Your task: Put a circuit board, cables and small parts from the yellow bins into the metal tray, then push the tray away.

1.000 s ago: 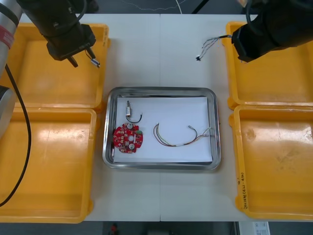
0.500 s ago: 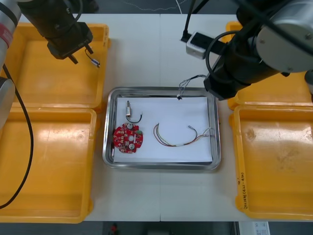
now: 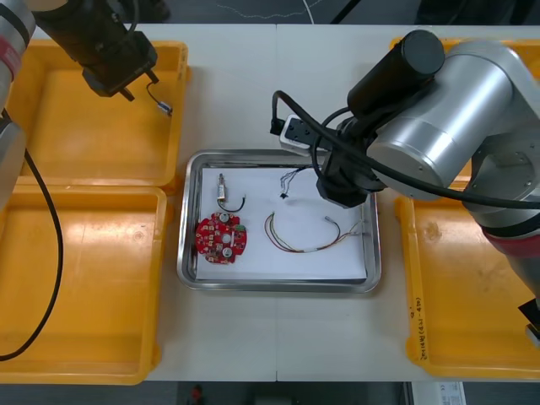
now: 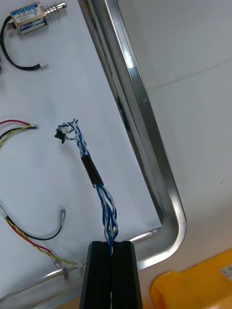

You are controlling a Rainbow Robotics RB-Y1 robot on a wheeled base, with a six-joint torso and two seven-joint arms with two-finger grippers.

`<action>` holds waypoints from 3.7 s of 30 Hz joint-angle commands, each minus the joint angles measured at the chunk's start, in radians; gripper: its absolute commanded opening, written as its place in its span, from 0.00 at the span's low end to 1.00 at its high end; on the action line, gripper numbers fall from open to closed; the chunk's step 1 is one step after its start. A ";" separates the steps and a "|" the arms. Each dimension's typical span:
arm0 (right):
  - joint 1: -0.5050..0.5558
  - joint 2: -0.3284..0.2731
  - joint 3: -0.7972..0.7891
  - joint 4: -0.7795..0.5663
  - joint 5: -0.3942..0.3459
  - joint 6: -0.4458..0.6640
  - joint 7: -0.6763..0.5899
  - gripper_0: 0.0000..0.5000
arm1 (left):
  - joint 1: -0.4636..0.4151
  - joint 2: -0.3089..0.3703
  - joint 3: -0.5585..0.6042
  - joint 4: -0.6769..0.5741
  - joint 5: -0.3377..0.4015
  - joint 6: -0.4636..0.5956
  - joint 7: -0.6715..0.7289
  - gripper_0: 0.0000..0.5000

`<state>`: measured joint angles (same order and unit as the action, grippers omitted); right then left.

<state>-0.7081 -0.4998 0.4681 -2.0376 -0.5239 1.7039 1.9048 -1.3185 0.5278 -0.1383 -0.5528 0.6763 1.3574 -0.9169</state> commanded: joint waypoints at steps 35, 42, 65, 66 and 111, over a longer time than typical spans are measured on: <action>0.119 -0.036 0.133 0.215 0.124 -0.310 0.250 0.82 | -0.010 -0.061 -0.127 0.125 -0.020 -0.374 -0.134 1.00; 0.118 -0.037 0.133 0.214 0.136 -0.340 0.263 1.00 | 0.021 -0.069 -0.142 0.125 -0.006 -0.385 -0.143 1.00; 0.091 -0.039 0.127 0.128 0.147 -0.233 0.273 1.00 | 0.074 -0.081 -0.161 0.125 0.046 -0.400 -0.175 1.00; 0.090 -0.039 0.129 0.122 0.143 -0.224 0.272 1.00 | 0.074 -0.081 -0.164 0.125 0.048 -0.402 -0.175 1.00; 0.452 -0.180 -0.902 -0.181 -0.309 0.216 -0.059 1.00 | 0.078 -0.048 -0.156 0.096 0.097 -0.340 -0.197 0.00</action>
<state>-0.3263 -0.6352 -0.3427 -2.1807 -0.8387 1.9172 1.8478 -1.2541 0.4660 -0.3184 -0.4255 0.7794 0.9832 -1.0263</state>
